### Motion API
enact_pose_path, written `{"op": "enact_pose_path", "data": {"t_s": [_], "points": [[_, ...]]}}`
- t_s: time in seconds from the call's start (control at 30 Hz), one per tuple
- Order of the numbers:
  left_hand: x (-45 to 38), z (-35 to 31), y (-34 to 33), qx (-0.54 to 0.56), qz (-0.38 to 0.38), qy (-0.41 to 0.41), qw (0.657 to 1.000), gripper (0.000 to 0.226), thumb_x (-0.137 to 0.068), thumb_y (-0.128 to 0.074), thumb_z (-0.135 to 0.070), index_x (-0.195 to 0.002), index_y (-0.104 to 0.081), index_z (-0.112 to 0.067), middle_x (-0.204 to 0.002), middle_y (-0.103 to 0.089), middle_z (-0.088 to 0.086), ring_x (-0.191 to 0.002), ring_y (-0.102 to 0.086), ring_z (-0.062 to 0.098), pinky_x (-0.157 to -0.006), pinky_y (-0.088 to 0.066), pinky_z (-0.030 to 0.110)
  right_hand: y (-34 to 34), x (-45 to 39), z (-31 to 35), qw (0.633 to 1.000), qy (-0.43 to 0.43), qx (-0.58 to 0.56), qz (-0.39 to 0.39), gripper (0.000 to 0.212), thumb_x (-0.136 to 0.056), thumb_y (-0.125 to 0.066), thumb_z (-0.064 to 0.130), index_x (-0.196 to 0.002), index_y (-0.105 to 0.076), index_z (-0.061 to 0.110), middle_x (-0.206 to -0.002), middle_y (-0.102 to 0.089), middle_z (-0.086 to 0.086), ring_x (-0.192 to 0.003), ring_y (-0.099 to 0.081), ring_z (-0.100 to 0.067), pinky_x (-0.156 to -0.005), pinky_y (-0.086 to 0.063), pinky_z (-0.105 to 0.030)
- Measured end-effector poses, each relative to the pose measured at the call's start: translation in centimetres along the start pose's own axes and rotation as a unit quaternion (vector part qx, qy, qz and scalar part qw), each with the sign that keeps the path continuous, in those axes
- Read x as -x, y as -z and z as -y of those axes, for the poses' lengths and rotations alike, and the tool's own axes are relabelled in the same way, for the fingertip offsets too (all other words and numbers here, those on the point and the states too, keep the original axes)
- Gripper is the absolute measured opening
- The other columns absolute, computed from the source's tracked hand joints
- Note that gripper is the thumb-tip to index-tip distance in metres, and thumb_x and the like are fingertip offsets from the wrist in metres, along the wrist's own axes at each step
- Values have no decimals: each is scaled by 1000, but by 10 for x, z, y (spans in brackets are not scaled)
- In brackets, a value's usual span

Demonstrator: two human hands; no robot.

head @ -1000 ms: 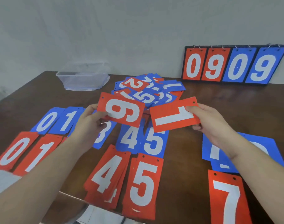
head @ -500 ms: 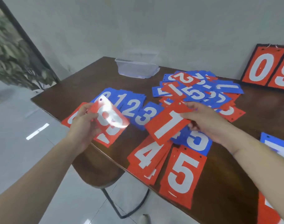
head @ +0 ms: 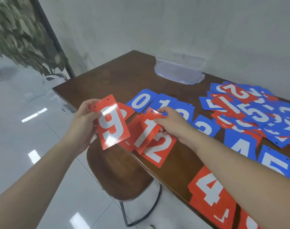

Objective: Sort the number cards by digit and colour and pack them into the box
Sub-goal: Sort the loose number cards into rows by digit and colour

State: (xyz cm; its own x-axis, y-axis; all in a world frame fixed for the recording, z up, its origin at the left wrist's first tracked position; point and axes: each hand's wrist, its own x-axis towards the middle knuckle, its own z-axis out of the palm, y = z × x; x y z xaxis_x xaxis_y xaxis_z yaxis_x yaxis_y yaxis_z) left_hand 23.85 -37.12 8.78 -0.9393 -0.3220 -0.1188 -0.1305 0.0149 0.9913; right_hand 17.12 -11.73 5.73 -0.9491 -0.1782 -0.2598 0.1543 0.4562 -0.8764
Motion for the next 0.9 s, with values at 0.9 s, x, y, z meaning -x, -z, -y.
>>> {"op": "enact_pose_path", "data": {"t_s": [0.9], "points": [[58, 2, -211, -80, 352, -4, 933, 23, -100, -56, -8, -111, -71, -23, -105, -76, 6, -99, -73, 24, -79, -63, 40, 193, 159, -131, 946, -8, 201, -255, 14, -97, -59, 29, -111, -58, 34, -87, -64, 16, -70, -62, -10, -67, -48, -32]]}}
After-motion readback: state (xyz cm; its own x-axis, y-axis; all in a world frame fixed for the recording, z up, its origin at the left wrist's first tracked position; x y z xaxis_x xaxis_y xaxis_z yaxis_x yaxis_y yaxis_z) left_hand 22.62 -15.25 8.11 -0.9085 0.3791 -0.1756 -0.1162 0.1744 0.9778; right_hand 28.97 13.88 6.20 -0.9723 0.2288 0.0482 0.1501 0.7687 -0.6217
